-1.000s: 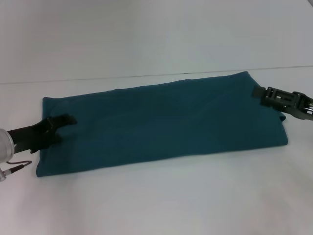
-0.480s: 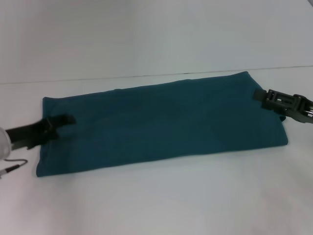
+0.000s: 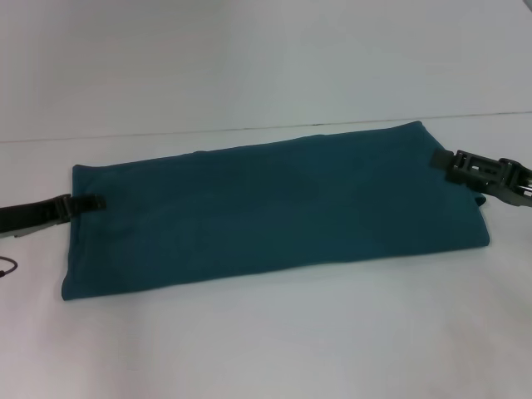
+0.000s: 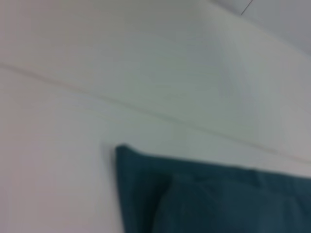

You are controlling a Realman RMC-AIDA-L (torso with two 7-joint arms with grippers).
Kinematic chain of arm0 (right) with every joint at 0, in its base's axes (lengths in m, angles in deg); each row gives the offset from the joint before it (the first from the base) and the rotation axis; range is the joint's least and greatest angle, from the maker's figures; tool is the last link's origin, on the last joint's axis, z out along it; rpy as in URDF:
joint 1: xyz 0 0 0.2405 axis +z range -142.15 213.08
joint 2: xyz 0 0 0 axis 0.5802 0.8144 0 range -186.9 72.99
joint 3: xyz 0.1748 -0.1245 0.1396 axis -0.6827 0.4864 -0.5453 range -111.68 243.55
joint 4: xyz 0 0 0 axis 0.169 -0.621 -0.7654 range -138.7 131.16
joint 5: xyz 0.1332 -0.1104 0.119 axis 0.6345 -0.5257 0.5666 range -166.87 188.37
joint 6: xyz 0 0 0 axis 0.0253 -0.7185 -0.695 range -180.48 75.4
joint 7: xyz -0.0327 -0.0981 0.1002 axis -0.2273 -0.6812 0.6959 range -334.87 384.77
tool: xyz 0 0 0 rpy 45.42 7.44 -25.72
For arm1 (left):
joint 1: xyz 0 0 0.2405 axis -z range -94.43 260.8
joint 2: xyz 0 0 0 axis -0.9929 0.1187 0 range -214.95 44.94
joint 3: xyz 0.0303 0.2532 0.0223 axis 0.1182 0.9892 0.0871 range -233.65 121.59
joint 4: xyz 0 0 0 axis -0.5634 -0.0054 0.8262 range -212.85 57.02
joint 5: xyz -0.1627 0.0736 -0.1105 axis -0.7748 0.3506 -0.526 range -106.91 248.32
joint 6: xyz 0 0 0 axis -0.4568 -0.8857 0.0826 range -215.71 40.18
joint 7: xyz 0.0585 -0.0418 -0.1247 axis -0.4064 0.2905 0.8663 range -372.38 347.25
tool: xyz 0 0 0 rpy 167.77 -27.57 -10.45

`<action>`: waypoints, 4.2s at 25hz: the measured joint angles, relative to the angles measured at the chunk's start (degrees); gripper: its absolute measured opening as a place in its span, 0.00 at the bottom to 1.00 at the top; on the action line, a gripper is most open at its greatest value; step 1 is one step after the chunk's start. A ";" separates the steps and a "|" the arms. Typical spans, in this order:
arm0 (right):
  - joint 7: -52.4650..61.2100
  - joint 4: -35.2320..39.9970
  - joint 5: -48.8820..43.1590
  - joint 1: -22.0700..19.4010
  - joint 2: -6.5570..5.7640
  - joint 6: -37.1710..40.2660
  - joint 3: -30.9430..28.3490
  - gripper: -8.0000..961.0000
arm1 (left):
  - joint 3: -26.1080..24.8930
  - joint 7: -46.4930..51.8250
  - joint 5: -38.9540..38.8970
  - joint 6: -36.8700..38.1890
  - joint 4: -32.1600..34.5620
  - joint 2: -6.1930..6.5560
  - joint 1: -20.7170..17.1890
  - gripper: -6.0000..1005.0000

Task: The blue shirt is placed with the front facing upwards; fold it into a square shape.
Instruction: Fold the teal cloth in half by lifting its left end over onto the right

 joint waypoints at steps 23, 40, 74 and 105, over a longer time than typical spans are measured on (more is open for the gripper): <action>-0.16 0.04 0.00 -0.18 -0.18 0.05 -0.17 0.86 | 2.33 14.44 7.46 -1.97 3.50 -1.90 0.16 0.84; -0.17 0.04 0.09 -0.19 -0.17 -0.08 -0.64 0.86 | 2.91 14.39 12.28 -3.53 3.30 -2.41 0.13 0.84; -0.83 -0.09 0.00 -1.16 -0.26 -0.07 -1.17 0.86 | 4.94 16.99 11.22 4.20 0.75 -2.39 5.59 0.80; -0.83 -0.66 0.25 -1.75 0.09 0.41 -2.94 0.86 | -0.18 18.69 13.72 6.21 6.16 1.04 1.65 0.10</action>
